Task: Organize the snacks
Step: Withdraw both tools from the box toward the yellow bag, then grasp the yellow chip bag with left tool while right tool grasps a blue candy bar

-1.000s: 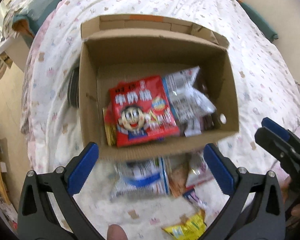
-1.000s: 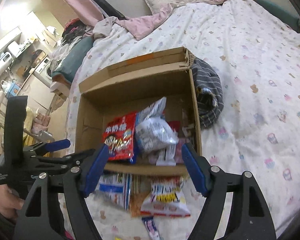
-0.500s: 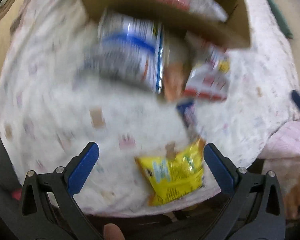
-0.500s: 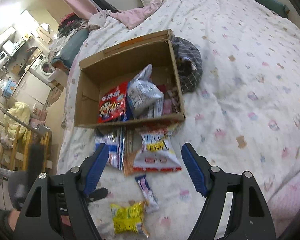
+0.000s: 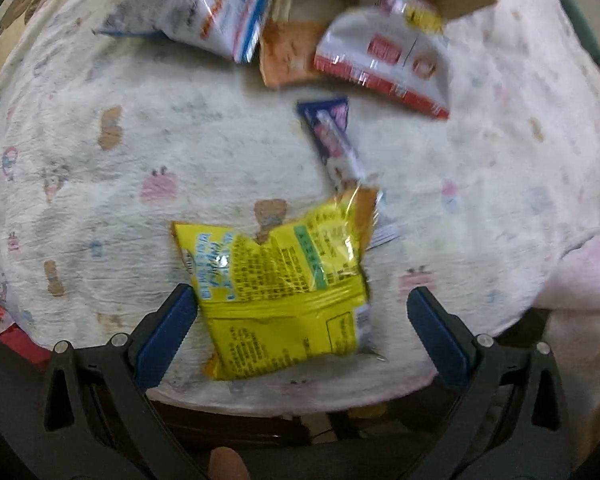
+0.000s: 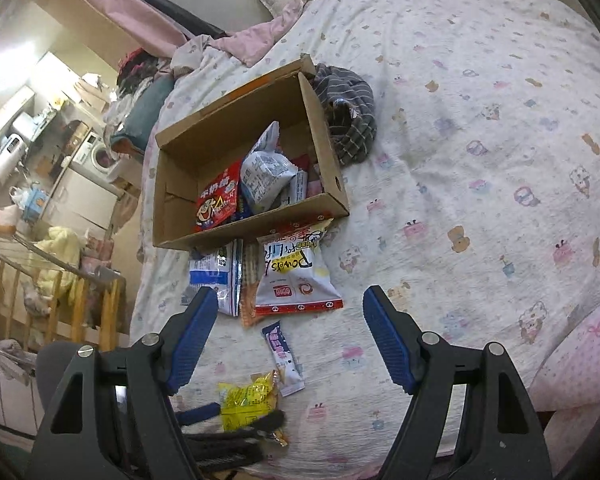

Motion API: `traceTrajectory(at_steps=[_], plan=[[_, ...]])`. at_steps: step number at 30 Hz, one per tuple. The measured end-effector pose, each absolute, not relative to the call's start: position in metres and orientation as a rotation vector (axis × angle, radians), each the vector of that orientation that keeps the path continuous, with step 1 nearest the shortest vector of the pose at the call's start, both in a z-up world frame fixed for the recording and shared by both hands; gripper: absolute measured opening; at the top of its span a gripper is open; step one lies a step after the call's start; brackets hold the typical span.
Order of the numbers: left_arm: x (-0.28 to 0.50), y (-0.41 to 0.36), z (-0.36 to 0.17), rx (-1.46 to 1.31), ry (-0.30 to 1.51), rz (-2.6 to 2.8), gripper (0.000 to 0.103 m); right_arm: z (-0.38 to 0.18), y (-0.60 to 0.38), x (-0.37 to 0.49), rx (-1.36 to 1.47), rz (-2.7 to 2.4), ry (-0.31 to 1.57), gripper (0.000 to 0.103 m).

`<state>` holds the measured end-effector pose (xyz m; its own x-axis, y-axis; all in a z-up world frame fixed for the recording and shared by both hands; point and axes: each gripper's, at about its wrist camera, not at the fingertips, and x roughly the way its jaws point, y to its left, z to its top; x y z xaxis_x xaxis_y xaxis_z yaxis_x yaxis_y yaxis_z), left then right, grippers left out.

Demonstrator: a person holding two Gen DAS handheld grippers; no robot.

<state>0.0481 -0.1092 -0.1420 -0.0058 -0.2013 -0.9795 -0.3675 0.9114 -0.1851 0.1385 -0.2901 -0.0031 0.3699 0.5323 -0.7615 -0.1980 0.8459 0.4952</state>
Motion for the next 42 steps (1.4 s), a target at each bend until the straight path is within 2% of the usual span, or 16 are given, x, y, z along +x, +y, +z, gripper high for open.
traceTrajectory(at_steps=[3,10,12,14,17,20,28,32,37,39,42], plan=[[0.049,-0.109,-0.162,-0.460,1.642,0.158,0.103,-0.004,-0.295,0.138,0.353,0.485,1.095,0.078],[0.061,-0.113,-0.169,-0.425,1.658,0.129,0.100,-0.012,-0.297,0.138,0.360,0.498,1.123,0.078],[0.068,-0.112,-0.169,-0.410,1.668,0.120,0.095,-0.013,-0.296,0.139,0.362,0.503,1.127,0.078],[0.078,-0.108,-0.166,-0.391,1.667,0.106,0.079,-0.014,-0.295,0.141,0.363,0.503,1.133,0.078],[0.091,-0.107,-0.155,-0.333,1.659,0.057,0.069,-0.016,-0.291,0.142,0.363,0.504,1.139,0.078],[0.094,-0.101,-0.146,-0.274,1.644,0.029,0.065,-0.016,-0.285,0.143,0.358,0.512,1.141,0.078],[0.115,-0.061,-0.116,-0.188,1.543,0.015,0.065,-0.033,-0.253,0.150,0.283,0.546,1.230,0.078],[0.126,-0.042,-0.114,-0.127,1.510,0.032,0.065,-0.070,-0.219,0.160,0.247,0.602,1.425,0.078],[0.133,-0.023,-0.115,-0.133,1.507,0.029,0.065,-0.113,-0.178,0.157,0.031,0.531,1.522,0.076],[0.133,-0.014,-0.112,-0.148,1.496,0.023,0.065,-0.124,-0.165,0.152,-0.034,0.532,1.547,0.068],[0.115,0.004,-0.100,-0.130,1.462,0.023,0.065,-0.133,-0.145,0.142,-0.158,0.535,1.545,0.063]])
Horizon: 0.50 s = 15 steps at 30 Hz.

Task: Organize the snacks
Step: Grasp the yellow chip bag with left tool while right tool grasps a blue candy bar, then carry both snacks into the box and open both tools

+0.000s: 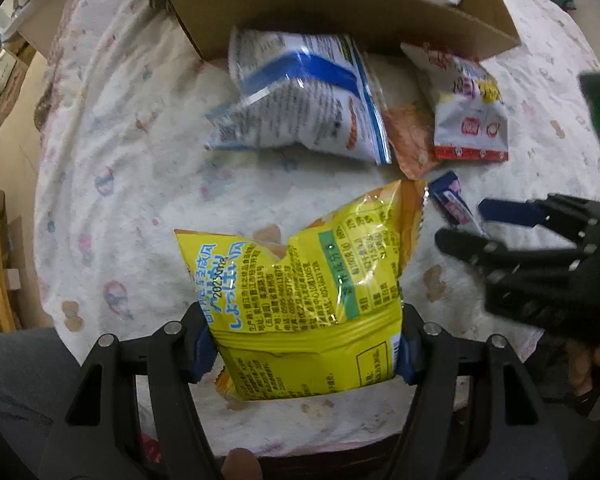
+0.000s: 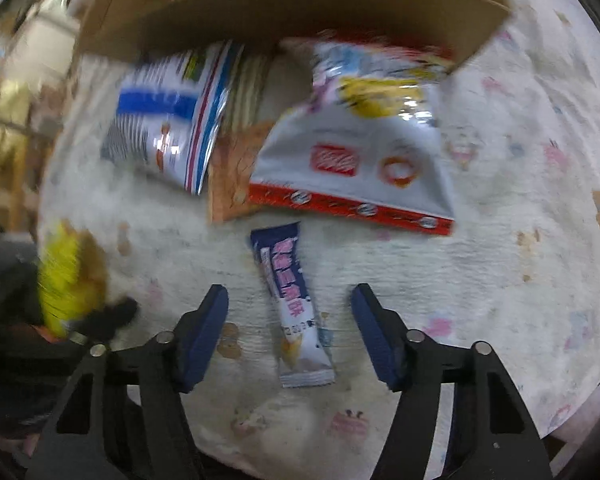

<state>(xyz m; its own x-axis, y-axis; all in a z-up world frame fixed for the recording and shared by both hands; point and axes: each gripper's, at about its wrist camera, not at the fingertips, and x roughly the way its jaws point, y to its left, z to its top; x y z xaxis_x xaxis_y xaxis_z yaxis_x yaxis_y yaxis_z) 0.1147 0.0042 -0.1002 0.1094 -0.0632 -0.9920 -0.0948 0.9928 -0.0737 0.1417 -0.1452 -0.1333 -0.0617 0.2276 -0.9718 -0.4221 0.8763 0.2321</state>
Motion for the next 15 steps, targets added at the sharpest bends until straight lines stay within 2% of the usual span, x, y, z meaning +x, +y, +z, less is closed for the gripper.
traceTrajectory(at_steps=[4,7,9,15], plan=[[0.116,0.013,-0.097,-0.101,1.445,0.022,0.065,-0.137,-0.130,0.131,-0.244,0.549,1.520,0.051],[0.113,0.011,-0.097,-0.111,1.444,0.023,0.065,-0.143,-0.124,0.126,-0.300,0.547,1.506,0.035],[0.115,0.013,-0.096,-0.123,1.443,0.025,0.065,-0.143,-0.123,0.121,-0.329,0.554,1.492,0.020],[0.110,0.022,-0.090,-0.135,1.440,0.018,0.065,-0.125,-0.130,0.106,-0.284,0.593,1.467,0.019]])
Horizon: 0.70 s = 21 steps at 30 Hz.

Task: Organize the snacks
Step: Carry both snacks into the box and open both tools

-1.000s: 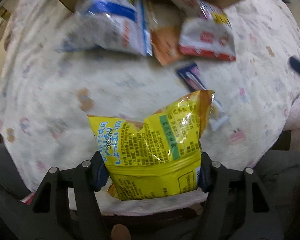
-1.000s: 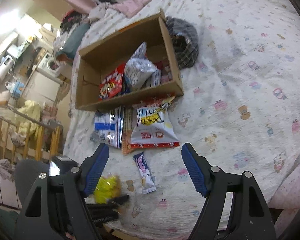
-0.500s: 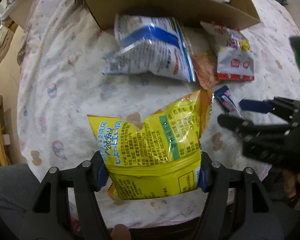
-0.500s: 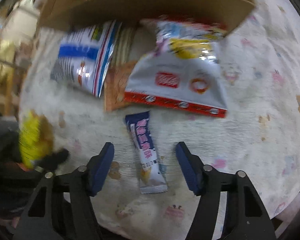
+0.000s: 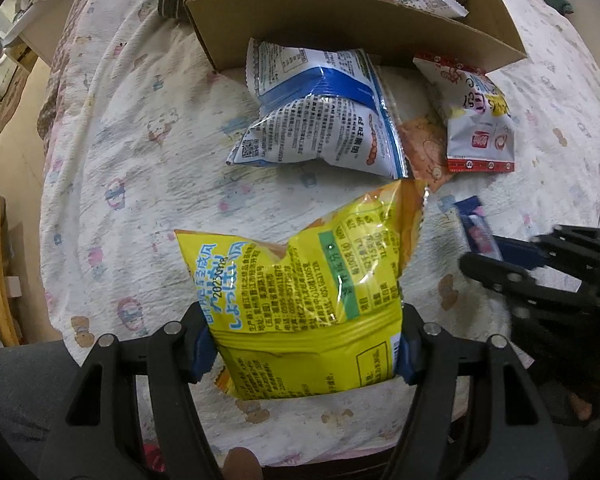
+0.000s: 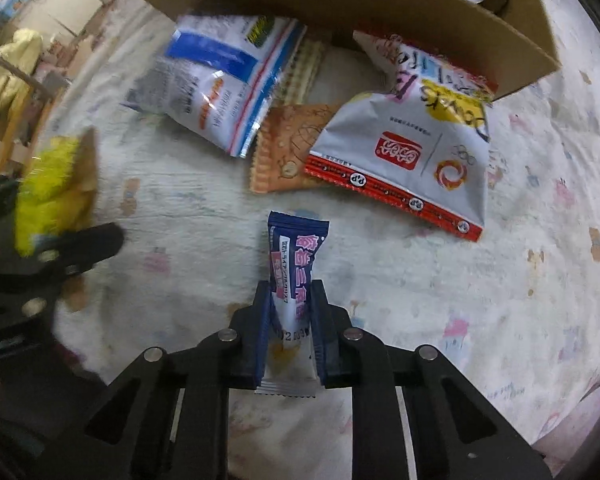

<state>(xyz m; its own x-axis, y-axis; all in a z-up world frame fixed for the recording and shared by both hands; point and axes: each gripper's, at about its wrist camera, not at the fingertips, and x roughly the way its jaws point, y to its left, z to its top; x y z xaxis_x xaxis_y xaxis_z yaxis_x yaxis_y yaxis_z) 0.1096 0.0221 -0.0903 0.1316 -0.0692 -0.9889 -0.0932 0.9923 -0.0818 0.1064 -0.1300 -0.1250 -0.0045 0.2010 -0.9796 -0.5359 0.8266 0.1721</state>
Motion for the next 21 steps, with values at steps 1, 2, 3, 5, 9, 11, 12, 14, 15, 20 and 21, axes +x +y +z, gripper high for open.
traceTrajectory(at_steps=[1,2,3,5,9,11,12,14,15,20,21], plan=[[0.107,0.021,-0.093,-0.137,1.439,0.018,0.065,-0.119,-0.132,0.104,-0.255,0.600,1.459,0.019],[0.108,0.022,-0.091,-0.139,1.438,0.016,0.065,-0.111,-0.136,0.103,-0.219,0.603,1.449,0.019],[0.107,0.022,-0.089,-0.140,1.435,0.016,0.065,-0.104,-0.139,0.102,-0.185,0.608,1.438,0.019],[0.109,0.021,-0.085,-0.145,1.428,0.013,0.065,-0.091,-0.146,0.105,-0.126,0.615,1.414,0.019],[0.104,0.024,-0.076,-0.142,1.406,0.004,0.065,-0.067,-0.154,0.112,-0.055,0.632,1.374,0.019],[0.106,0.024,-0.066,-0.132,1.382,0.001,0.065,-0.053,-0.157,0.117,-0.039,0.642,1.344,0.019],[0.108,0.024,-0.059,-0.115,1.364,0.001,0.065,-0.045,-0.158,0.118,-0.030,0.647,1.329,0.019],[0.115,0.024,-0.047,-0.068,1.322,0.007,0.065,-0.030,-0.156,0.123,-0.011,0.658,1.294,0.019],[0.121,0.025,-0.041,-0.041,1.305,0.009,0.065,-0.023,-0.153,0.127,-0.001,0.664,1.273,0.019],[0.158,0.043,-0.014,-0.042,1.249,0.028,0.065,0.006,-0.149,0.156,0.052,0.667,1.189,0.019],[0.166,0.044,-0.010,-0.039,1.235,0.025,0.065,0.010,-0.149,0.162,0.068,0.666,1.175,0.019]])
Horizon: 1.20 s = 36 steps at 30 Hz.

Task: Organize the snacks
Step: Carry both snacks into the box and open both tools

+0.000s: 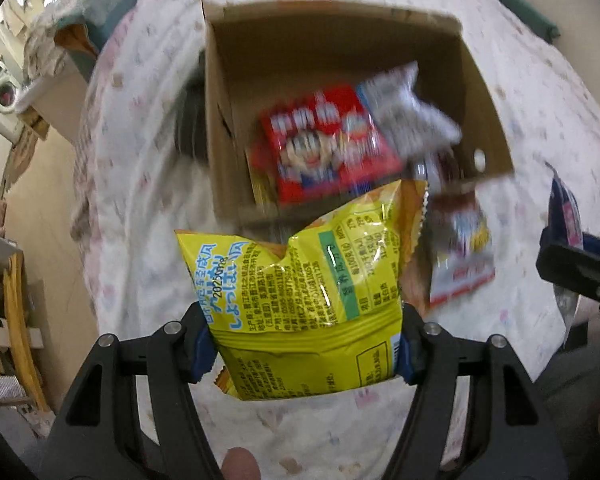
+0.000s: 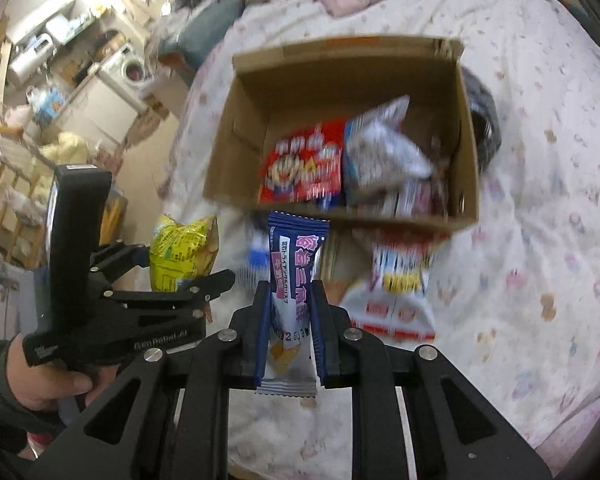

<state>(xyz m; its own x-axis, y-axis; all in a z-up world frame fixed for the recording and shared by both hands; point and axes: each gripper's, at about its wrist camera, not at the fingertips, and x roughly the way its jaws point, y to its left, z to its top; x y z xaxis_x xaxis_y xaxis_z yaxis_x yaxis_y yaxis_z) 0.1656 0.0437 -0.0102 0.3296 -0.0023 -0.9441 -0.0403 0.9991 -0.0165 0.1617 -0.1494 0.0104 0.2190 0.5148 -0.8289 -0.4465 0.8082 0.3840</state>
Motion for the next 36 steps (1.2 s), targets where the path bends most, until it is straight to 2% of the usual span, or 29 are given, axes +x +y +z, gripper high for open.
traceTrajectory(at_steps=[5,13,21,26,36], plan=[[0.205,0.047,0.009,-0.044,1.180,0.023,0.065,0.022,-0.155,0.195,0.117,0.642,1.126,0.019],[0.257,0.048,0.011,-0.067,1.113,0.001,0.065,0.031,-0.168,0.255,0.180,0.562,1.065,0.019],[0.296,0.039,-0.032,-0.079,1.152,0.015,0.065,-0.023,-0.182,0.300,0.171,0.378,1.095,0.019],[0.308,0.034,-0.044,-0.080,1.161,0.005,0.065,-0.033,-0.179,0.304,0.084,0.357,1.073,0.019],[0.313,0.041,-0.041,-0.103,1.150,0.019,0.066,-0.041,-0.186,0.312,0.191,0.381,1.097,0.019]])
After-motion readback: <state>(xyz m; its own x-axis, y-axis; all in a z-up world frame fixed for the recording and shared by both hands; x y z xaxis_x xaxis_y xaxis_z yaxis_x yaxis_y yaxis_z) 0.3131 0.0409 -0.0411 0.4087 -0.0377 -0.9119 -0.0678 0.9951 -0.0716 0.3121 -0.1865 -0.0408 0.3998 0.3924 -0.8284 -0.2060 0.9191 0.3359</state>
